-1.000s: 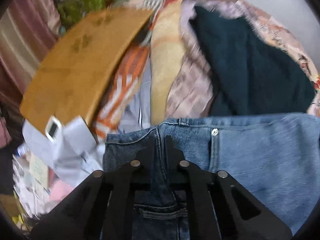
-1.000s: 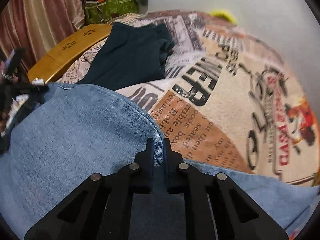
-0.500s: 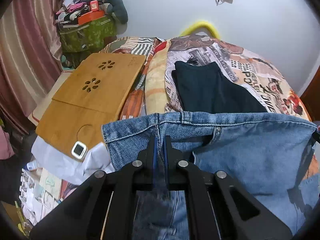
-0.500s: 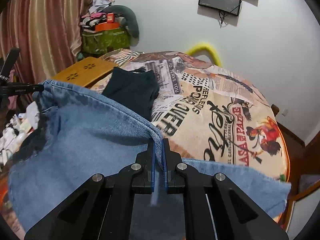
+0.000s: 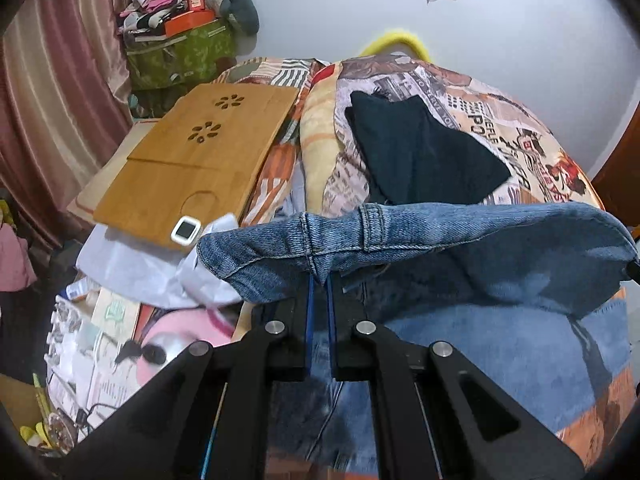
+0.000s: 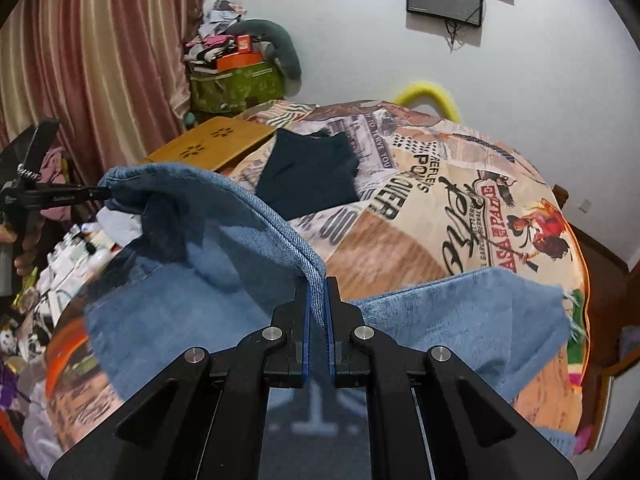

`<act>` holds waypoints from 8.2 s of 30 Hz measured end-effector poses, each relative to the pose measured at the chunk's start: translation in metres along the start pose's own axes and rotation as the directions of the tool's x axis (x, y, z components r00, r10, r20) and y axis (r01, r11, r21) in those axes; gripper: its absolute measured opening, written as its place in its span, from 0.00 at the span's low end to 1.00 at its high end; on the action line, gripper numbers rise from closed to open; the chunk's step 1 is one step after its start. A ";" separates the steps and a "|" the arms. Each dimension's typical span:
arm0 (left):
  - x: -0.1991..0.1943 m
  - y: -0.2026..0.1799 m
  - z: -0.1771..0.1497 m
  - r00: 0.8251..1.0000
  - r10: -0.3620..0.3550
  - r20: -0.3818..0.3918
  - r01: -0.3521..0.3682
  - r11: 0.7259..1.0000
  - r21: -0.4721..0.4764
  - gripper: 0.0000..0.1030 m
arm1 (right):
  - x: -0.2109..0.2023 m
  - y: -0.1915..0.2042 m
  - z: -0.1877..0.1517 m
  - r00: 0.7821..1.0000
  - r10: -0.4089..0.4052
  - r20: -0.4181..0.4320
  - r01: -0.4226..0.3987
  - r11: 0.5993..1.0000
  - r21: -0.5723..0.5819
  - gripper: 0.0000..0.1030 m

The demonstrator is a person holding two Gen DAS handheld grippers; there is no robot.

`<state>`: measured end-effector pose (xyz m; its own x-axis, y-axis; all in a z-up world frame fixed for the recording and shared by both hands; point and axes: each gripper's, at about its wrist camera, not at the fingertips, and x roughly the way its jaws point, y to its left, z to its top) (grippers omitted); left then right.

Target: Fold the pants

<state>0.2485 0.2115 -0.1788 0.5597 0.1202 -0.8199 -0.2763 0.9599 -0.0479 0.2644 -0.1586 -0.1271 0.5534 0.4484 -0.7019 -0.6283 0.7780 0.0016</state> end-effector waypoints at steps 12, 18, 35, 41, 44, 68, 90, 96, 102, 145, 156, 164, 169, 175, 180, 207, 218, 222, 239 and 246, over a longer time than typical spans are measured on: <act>-0.014 0.022 -0.054 0.999 0.006 -0.053 -0.007 1.000 -0.016 0.01 | -0.013 0.046 -0.046 0.997 0.052 -0.064 -0.056 0.997 -0.060 0.05; -0.029 0.035 -0.068 0.999 -0.008 -0.043 0.006 0.999 -0.051 0.01 | -0.014 0.062 -0.072 0.993 0.055 -0.106 -0.065 0.994 -0.093 0.05; -0.042 -0.013 -0.052 1.000 0.001 0.027 -0.004 0.997 0.079 0.49 | -0.050 0.016 -0.076 0.995 0.046 -0.091 -0.044 0.999 0.023 0.16; -0.030 -0.043 -0.023 0.998 -0.012 0.060 0.006 0.994 0.107 0.68 | -0.047 -0.050 -0.061 0.996 -0.050 -0.068 0.061 0.985 0.161 0.33; -0.015 -0.056 -0.007 0.999 -0.010 0.053 0.004 0.993 0.119 0.71 | -0.028 -0.085 -0.053 0.992 -0.081 -0.097 0.101 0.969 0.224 0.33; 0.087 -0.082 0.009 0.997 0.024 -0.074 -0.009 0.981 0.191 0.72 | 0.183 -0.238 -0.043 0.925 -0.127 -0.357 0.270 0.882 0.387 0.34; 0.032 -0.202 -0.018 0.989 -0.097 -0.113 0.132 0.923 0.361 0.86 | -0.114 -0.256 -0.020 0.948 -0.316 0.045 0.257 0.840 0.478 0.05; 0.035 -0.248 -0.048 0.973 -0.109 -0.201 0.185 0.893 0.411 0.86 | -0.197 -0.264 -0.035 0.915 -0.374 0.149 0.253 0.822 0.510 0.05; 0.032 -0.274 -0.070 0.971 -0.096 -0.218 0.187 0.875 0.446 0.86 | -0.198 -0.262 -0.074 0.916 -0.392 0.084 0.299 0.807 0.510 0.04; 0.054 0.069 -0.008 0.992 0.064 -0.105 -0.079 0.987 -0.138 0.87 | 0.044 -0.013 0.018 0.990 0.123 -0.064 -0.115 0.987 0.109 0.37; 0.142 0.089 0.006 0.966 -0.070 -0.249 0.020 0.980 -0.197 0.76 | 0.158 0.025 0.042 0.954 0.191 -0.231 -0.182 0.982 0.059 0.39; 0.153 0.076 0.000 0.930 -0.215 -0.299 0.161 0.968 -0.194 0.18 | 0.188 0.034 0.037 0.927 0.269 -0.262 -0.254 0.963 0.091 0.25; 0.131 0.052 -0.014 0.968 -0.042 -0.246 0.034 0.999 -0.034 0.12 | 0.181 0.042 0.036 0.948 0.212 -0.237 -0.209 0.977 0.039 0.14; 0.120 0.048 -0.038 0.972 0.062 -0.227 -0.061 0.998 0.011 0.12 | 0.186 0.039 0.036 0.953 0.158 -0.258 -0.156 0.987 0.029 0.04; 0.094 0.047 -0.033 0.976 0.095 -0.197 -0.096 0.995 0.007 0.14 | 0.166 0.040 0.037 0.954 0.136 -0.268 -0.135 0.991 0.022 0.07; 0.033 0.043 -0.122 0.949 -0.180 -0.258 0.103 0.953 -0.283 0.74 | 0.026 0.086 -0.059 0.965 0.184 -0.186 -0.204 0.974 -0.094 0.35; 0.053 0.038 -0.107 0.941 -0.249 -0.229 0.152 0.916 -0.371 0.50 | 0.019 0.071 -0.080 0.957 0.206 -0.204 -0.214 0.977 -0.018 0.39; 0.041 0.028 -0.095 0.975 -0.116 -0.191 0.062 0.961 -0.271 0.21 | 0.017 0.075 -0.083 0.960 0.195 -0.201 -0.210 0.976 -0.057 0.30; -0.035 0.009 -0.100 0.998 -0.024 -0.057 0.019 0.996 -0.092 0.11 | -0.007 0.056 -0.079 0.962 0.229 -0.147 -0.229 0.973 0.023 0.08; 0.012 0.012 -0.134 0.983 -0.030 -0.181 0.010 0.994 -0.110 0.13 | -0.003 0.063 -0.087 0.951 0.239 -0.197 -0.241 0.970 0.012 0.16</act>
<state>0.1476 0.1907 -0.2658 0.4172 0.0433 -0.9078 -0.3545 0.9275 -0.1187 0.1761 -0.1491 -0.1866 0.2687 0.5256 -0.8072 -0.7365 0.6522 0.1795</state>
